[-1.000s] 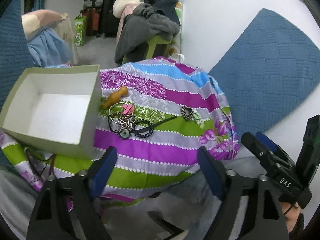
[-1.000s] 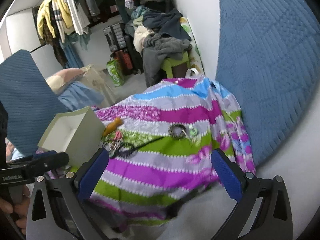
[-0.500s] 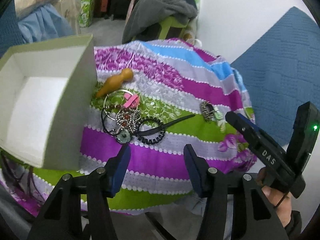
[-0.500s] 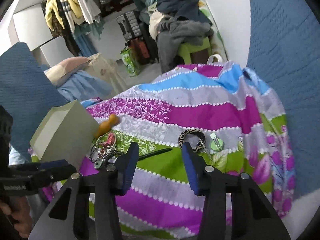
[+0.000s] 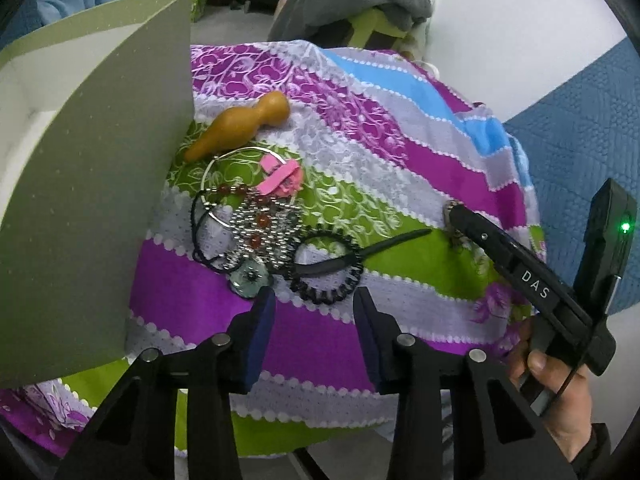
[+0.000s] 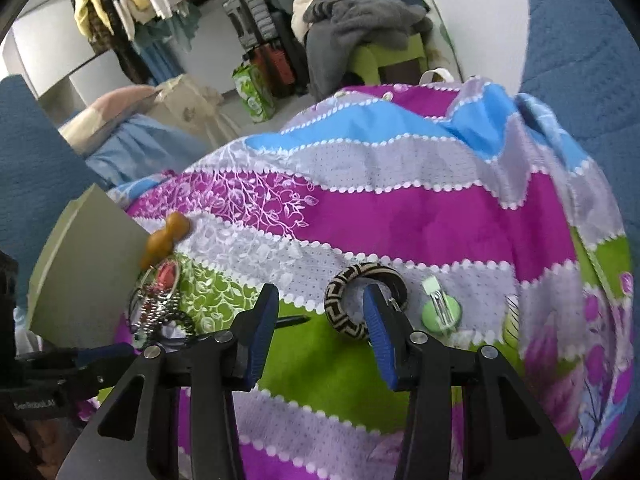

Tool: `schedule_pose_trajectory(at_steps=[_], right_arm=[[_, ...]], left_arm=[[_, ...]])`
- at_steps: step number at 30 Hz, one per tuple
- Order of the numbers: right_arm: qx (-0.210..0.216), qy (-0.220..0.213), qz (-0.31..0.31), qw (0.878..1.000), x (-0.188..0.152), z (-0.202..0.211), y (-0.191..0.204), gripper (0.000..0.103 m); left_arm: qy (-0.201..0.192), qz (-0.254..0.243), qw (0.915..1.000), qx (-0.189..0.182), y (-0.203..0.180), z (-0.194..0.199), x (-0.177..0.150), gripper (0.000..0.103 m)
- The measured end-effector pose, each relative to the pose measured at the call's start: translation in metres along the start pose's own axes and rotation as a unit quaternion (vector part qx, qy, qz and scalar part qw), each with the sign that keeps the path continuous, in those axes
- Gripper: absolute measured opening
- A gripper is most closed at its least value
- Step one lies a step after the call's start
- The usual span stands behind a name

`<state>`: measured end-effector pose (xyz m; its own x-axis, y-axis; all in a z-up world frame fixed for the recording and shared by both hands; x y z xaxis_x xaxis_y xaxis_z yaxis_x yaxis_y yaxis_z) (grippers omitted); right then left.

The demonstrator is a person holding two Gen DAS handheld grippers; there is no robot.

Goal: Organize jewelry
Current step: 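Close left gripper on the hair tie while right gripper closes on the bangle, then carry hair tie in left gripper and bangle in right gripper over the white box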

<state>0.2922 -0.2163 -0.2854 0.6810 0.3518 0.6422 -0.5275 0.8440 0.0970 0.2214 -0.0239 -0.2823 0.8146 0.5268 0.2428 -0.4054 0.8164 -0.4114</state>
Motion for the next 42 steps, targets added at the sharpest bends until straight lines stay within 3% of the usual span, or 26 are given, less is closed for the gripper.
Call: schedule_pose_trajectory(at_steps=[4,6,9,14,17,23,25,27,33,36,42], right_arm=[[-0.014,0.015,0.018,1.000,0.002,-0.012,0.003,0.041],[-0.028,0.025,0.028,0.999,0.002,-0.018,0.004,0.035],[-0.033,0.045,0.034,0.998,-0.001,-0.027,0.006,0.028],[-0.054,0.059,0.032,0.996,-0.004,-0.033,0.003,0.013],[-0.046,0.063,0.016,0.997,-0.005,-0.032,0.000,0.008],[-0.024,0.070,-0.002,0.997,-0.007,-0.026,-0.002,0.007],[-0.018,0.060,-0.003,0.998,-0.005,-0.020,0.001,0.007],[-0.009,0.051,-0.007,0.999,-0.003,-0.014,0.004,0.007],[0.002,0.033,-0.006,0.999,0.000,0.003,0.018,0.007],[-0.002,0.028,0.000,1.000,-0.001,0.015,0.026,0.007],[-0.007,0.030,-0.006,1.000,-0.005,0.032,0.036,0.007]], left_arm=[[-0.011,0.006,0.9999,0.009,0.004,-0.004,0.001,0.034],[-0.010,0.011,0.9999,0.006,0.005,-0.006,0.001,0.033],[-0.007,0.009,0.9999,0.001,0.002,-0.010,0.002,0.018],[-0.007,0.015,0.9998,0.008,0.003,-0.019,0.003,0.019],[-0.016,0.015,0.9997,0.008,0.001,-0.022,0.006,0.019],[-0.034,-0.008,0.9992,0.021,-0.006,-0.025,0.006,0.018],[-0.036,-0.014,0.9990,0.025,-0.006,-0.026,0.007,0.009],[-0.033,-0.016,0.9991,0.023,-0.006,-0.027,0.008,0.008],[-0.035,-0.029,0.9988,0.015,-0.008,-0.017,0.004,0.007],[-0.018,-0.030,0.9993,0.015,-0.008,-0.012,0.002,0.007],[-0.025,-0.054,0.9981,0.015,-0.017,0.018,-0.003,0.007]])
Point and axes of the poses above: each gripper's, at about its wrist camera, not at the fingertips, and z roughly against the way its jaws point, y to its left, x to its top, the point moved 4 cm from there along -z, roughly the way its jaws point, and after that the axes turned 14 degrees about z, right-handed, at the moved point
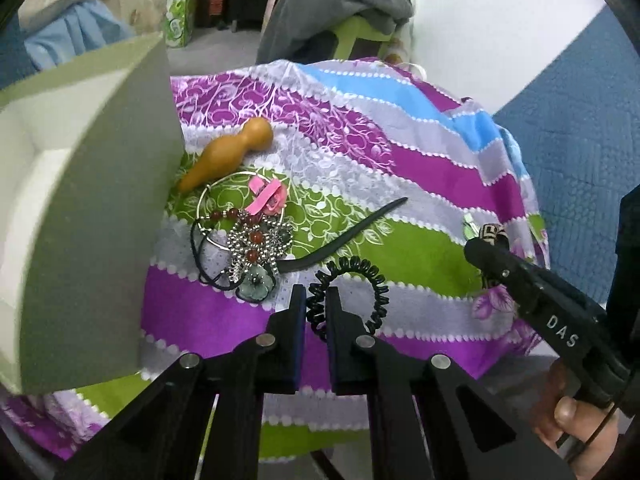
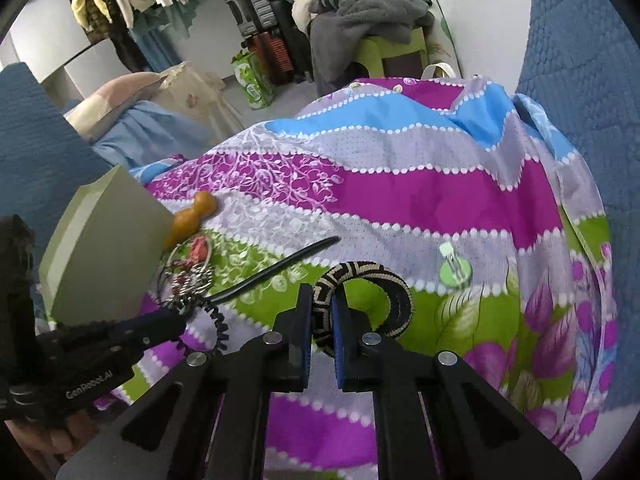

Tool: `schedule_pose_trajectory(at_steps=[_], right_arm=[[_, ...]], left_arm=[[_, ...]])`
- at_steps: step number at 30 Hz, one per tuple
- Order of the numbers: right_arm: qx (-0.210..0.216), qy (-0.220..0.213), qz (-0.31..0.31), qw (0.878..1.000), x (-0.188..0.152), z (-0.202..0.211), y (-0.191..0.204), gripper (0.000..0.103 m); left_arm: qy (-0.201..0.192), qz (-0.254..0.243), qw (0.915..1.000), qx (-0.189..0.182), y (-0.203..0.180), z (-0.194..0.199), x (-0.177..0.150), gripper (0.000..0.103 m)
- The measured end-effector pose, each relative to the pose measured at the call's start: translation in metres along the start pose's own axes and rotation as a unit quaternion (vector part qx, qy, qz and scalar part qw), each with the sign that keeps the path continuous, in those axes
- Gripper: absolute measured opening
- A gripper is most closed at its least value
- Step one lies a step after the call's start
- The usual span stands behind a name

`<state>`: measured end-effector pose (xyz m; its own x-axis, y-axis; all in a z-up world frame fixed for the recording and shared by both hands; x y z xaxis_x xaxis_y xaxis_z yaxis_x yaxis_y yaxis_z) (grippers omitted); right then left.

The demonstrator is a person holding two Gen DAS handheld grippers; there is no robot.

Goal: Organize jewelry
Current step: 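Carry hair tie in left gripper and bangle in right gripper over the white box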

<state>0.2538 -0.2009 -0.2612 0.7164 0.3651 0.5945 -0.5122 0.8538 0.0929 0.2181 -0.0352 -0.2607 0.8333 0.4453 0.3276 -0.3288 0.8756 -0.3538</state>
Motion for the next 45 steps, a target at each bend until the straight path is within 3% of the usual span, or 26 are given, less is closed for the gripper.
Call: schedule_pose_trajectory(at_steps=[14,28,38,45], right_arm=[[-0.022,-0.016,-0.002,1.000,0.017,0.089,0.035,0.007],[-0.042,-0.075,0.009,0.996,0.092,0.175,0.077,0.007],[-0.036,-0.119,0.047,0.991,0.144,0.189,0.139,0.007],[-0.030,-0.128,0.067,0.989,0.160,0.164,0.182,0.008]], left_arm=[[-0.035,-0.041,0.9981,-0.030,-0.020,0.118,0.029,0.008],[-0.101,-0.057,0.9926,-0.035,0.001,0.234,0.079,0.008],[-0.135,-0.071,0.9880,-0.022,0.045,0.276,0.109,0.008],[-0.127,-0.050,0.9905,-0.015,0.100,0.269,0.125,0.008]])
Point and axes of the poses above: each gripper's, at about its wrist camera, not at the fingertips, and z roughly against the way its jaws point, y to its left, x to its top, the point moved 4 cm from there along -z, roughly the way its jaws point, and after that the axes turned 14 degrees about z, right-handed, at the moved point
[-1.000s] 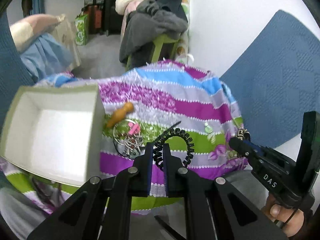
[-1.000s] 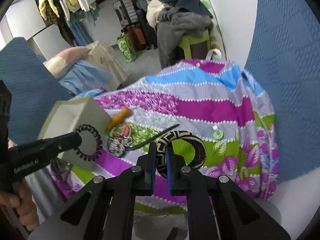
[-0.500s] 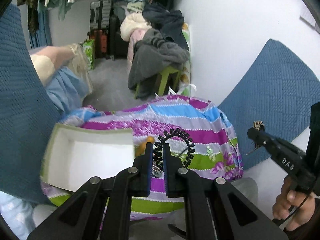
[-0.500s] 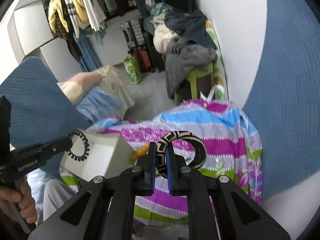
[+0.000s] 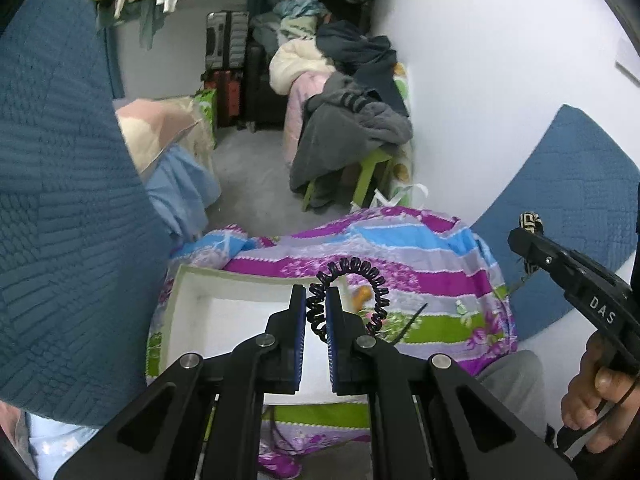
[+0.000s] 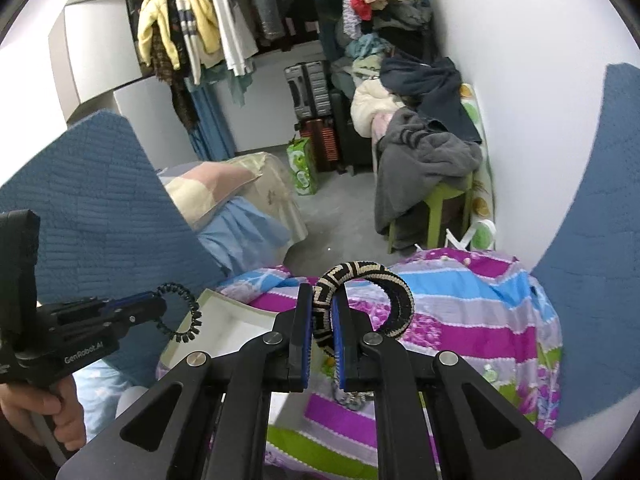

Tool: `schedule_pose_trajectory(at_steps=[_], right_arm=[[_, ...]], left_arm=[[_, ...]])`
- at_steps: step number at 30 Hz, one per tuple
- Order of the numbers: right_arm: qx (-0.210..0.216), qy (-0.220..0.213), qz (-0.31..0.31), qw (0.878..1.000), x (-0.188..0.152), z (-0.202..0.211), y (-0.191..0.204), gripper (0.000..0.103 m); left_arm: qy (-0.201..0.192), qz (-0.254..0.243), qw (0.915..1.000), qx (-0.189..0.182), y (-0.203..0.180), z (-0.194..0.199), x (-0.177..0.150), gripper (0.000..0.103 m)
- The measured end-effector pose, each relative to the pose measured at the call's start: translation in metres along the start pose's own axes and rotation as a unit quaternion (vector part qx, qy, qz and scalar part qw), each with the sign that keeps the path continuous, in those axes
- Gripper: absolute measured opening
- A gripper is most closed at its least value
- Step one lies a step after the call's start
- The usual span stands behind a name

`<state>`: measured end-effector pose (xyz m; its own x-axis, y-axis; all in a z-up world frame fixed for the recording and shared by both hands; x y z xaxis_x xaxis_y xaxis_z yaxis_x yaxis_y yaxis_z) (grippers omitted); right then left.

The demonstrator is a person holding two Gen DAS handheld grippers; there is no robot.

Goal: Organize jewelry
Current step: 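Carry hair tie in left gripper and bangle in right gripper over the white box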

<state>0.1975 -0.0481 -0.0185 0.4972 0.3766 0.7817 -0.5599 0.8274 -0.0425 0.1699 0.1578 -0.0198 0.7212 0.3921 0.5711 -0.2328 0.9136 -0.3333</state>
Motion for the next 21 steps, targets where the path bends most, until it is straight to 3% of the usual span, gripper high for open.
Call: schedule_pose_trajectory(at_steps=[15,21], right_arm=[[0.029,0.073,0.013,0.997,-0.041,-0.107,0.069,0.008],[0.037,0.108,0.011,0.993,-0.068,-0.141,0.083,0.008]], left_arm=[[0.068,0.031,0.9972,-0.001,0.094,-0.086,-0.008,0.008],[0.098,0.048,0.9940,0.000,0.119,-0.115,-0.027,0.008]])
Point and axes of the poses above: each gripper's, at about its wrist camera, not at the fingertips, and z roughly against the way its jaws point, y to its left, x to its top, the point moved 4 cm from there along -z, roughly the way its jaws point, and after that the axes turned 14 degrees about z, right-handed, at the moved point
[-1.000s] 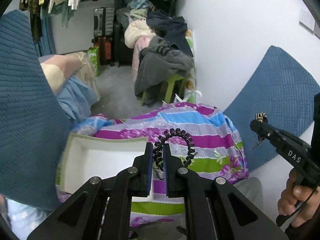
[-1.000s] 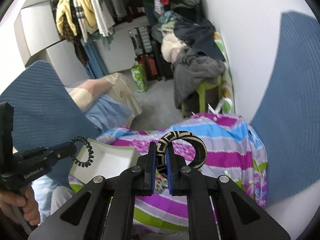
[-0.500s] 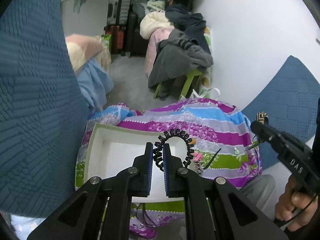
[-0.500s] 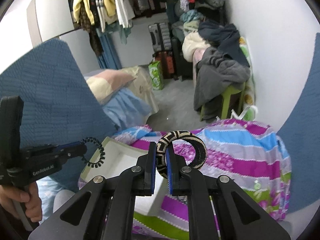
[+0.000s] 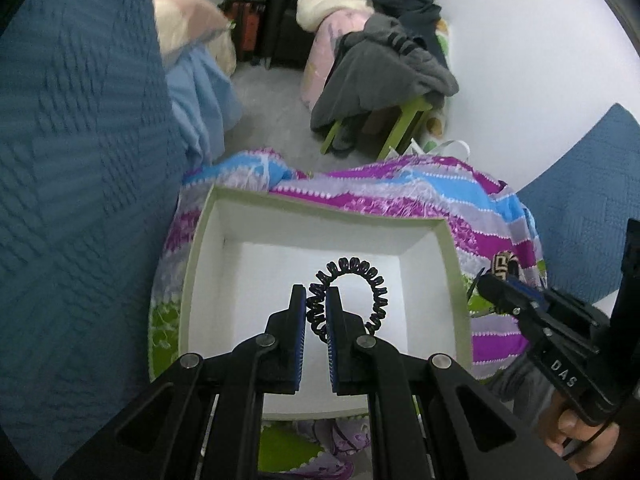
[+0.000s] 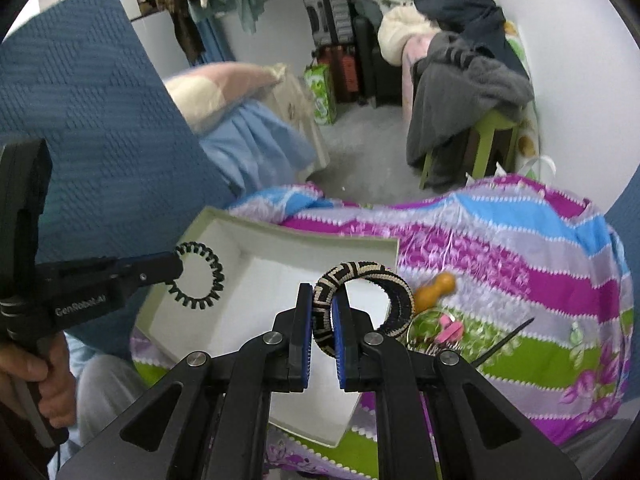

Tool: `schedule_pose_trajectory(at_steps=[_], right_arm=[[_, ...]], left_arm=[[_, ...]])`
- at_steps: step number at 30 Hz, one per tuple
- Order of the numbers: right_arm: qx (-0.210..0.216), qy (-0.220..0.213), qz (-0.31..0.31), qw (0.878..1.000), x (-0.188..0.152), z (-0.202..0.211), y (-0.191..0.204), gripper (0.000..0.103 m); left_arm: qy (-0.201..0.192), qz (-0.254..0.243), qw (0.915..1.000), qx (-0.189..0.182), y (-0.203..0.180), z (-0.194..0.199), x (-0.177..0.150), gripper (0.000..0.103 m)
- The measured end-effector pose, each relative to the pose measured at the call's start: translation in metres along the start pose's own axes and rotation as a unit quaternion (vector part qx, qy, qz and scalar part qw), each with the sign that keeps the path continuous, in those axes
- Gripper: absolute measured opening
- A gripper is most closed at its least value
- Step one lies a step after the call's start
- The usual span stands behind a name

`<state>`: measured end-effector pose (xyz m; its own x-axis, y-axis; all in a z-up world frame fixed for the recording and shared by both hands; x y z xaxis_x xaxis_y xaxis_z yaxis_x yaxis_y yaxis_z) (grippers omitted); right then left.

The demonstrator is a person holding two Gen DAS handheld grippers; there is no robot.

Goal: Organize jewelry
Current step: 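Carry hair tie in left gripper and bangle in right gripper over the white box, then open left gripper to drop the hair tie while right gripper releases the bangle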

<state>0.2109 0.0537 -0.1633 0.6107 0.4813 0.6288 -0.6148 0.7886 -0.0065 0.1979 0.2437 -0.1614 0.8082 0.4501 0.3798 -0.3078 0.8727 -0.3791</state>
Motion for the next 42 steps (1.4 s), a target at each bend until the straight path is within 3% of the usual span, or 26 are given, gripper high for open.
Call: schedule_pose_trajectory(at_steps=[12,13,15,17,23,27,28,37,42], right_arm=[[0.023,0.054,-0.011,0.998,-0.025,-0.040,0.006,0.011],[0.029,0.055,-0.013,0.998,-0.025,-0.040,0.006,0.013],[0.036,0.057,-0.015,0.998,-0.024,-0.039,0.006,0.033],[0.040,0.051,-0.013,0.998,-0.021,-0.034,0.007,0.037],[0.031,0.003,-0.001,1.000,0.004,0.007,0.005,0.039],[0.017,-0.034,0.003,0.999,0.022,0.043,-0.002,0.041],[0.013,-0.044,0.002,0.999,0.025,0.053,-0.004,0.042],[-0.018,-0.110,-0.006,0.994,0.030,0.134,-0.028,0.043],[-0.039,-0.134,-0.009,0.990,0.021,0.170,-0.042,0.044]], left_arm=[[0.038,0.000,0.9993,0.002,0.010,-0.036,-0.012,0.008],[0.036,0.000,0.9993,0.000,0.010,-0.033,-0.011,0.010],[0.031,-0.001,0.9995,-0.006,0.008,-0.024,-0.010,0.010],[0.021,-0.001,0.9998,-0.005,0.007,-0.012,-0.006,0.010],[-0.024,0.007,0.9996,-0.014,-0.001,0.045,0.013,0.011],[-0.063,0.015,0.9978,-0.016,-0.011,0.083,0.020,0.049],[-0.075,0.015,0.9969,-0.017,-0.014,0.093,0.021,0.051],[-0.131,-0.005,0.9909,-0.031,-0.056,0.159,0.010,0.052],[-0.135,-0.020,0.9895,-0.048,-0.086,0.172,-0.011,0.052]])
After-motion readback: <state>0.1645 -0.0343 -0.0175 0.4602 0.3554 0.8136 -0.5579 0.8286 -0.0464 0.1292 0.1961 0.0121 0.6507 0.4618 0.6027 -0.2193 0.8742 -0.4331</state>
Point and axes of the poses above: each gripper's, at about its wrist camera, not at the fingertips, and z roughly against the way its jaws point, y to its left, x to its top, the point moved 4 cm from there along -z, roughly the way its jaws point, and after that the axes turned 14 degrees about z, right-handed, at the moved point
